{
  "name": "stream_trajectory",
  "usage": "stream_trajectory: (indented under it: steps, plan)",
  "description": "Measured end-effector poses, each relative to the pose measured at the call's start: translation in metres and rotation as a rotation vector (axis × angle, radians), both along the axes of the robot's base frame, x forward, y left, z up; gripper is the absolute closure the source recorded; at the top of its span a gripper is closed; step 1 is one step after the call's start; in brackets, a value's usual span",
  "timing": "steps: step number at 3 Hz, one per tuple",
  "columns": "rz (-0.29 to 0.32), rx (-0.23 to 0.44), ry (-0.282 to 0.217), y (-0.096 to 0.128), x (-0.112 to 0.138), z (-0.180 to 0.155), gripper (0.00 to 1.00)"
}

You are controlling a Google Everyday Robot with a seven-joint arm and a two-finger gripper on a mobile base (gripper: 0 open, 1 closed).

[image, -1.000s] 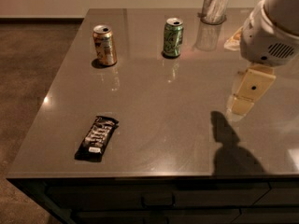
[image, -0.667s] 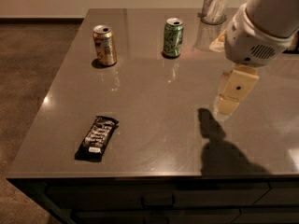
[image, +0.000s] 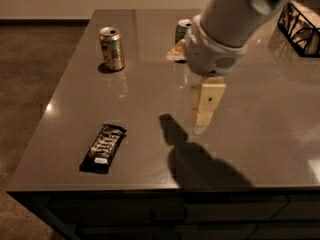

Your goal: Pick rxbar chocolate

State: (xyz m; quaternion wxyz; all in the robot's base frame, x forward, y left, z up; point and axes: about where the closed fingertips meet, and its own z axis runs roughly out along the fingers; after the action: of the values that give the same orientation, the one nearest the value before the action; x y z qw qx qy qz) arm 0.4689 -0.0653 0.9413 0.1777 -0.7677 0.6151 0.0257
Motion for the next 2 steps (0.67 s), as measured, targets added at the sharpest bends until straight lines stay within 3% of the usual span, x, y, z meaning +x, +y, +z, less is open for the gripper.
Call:
stream_trajectory:
  steps: [1,2]
  plan:
    - [0.168,-0.034,0.022,0.044,0.007,-0.015,0.0]
    - [0.29,-0.062,0.057,0.078,0.013,-0.032,0.0]
